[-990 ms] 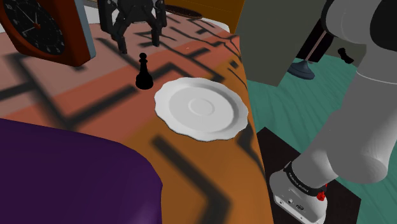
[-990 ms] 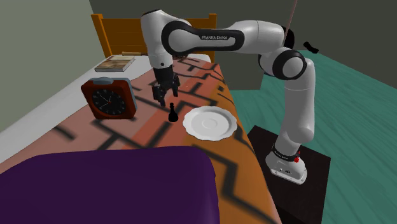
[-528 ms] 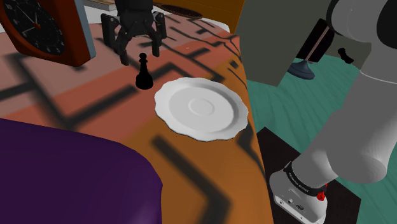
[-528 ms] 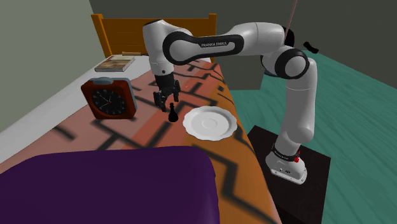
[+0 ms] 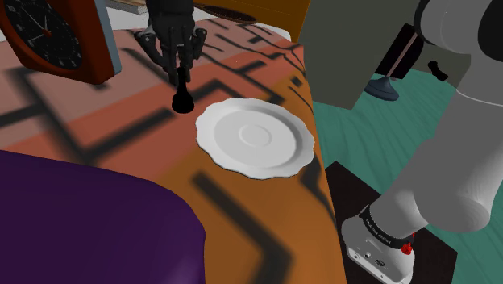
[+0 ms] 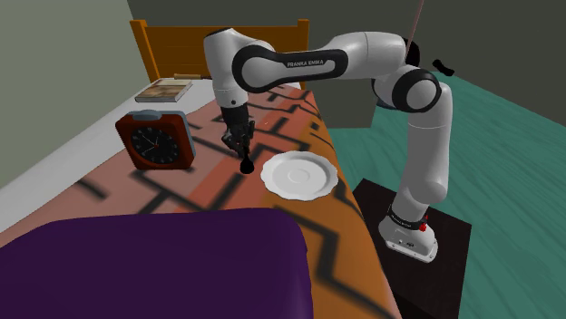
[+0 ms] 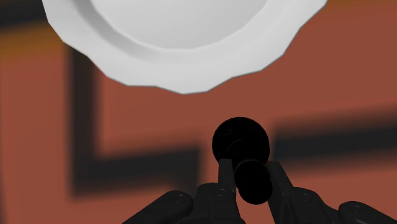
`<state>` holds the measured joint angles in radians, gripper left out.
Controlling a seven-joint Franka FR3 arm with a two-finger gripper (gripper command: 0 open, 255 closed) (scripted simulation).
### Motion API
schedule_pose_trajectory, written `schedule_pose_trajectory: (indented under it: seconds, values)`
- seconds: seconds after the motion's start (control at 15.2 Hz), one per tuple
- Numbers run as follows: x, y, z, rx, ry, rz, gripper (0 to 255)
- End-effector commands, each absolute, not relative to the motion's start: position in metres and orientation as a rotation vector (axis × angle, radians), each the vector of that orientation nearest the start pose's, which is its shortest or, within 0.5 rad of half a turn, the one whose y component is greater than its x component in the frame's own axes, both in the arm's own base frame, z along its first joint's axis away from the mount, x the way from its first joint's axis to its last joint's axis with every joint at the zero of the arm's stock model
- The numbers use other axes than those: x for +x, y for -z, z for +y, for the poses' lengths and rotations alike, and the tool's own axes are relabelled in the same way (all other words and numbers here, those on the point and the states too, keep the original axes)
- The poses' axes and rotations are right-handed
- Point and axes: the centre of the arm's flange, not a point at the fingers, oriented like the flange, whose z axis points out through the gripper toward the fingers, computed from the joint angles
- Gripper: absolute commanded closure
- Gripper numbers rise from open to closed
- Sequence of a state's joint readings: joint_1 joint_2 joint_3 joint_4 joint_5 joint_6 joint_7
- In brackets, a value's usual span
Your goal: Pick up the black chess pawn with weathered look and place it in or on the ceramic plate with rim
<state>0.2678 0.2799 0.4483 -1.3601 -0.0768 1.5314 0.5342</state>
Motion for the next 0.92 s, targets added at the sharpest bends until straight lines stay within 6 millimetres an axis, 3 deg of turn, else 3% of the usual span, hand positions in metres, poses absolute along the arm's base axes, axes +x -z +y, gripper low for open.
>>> schedule_pose_trajectory:
  seconds: [0.0, 0.4, 0.86]
  values:
    - [0.502, -0.568, 0.375, -3.139, -0.146, -0.270, 255]
    - [0.502, -0.568, 0.375, -3.139, -0.146, -0.270, 255]
    - [0.502, -0.605, 0.375, -3.139, -0.146, -0.270, 255]
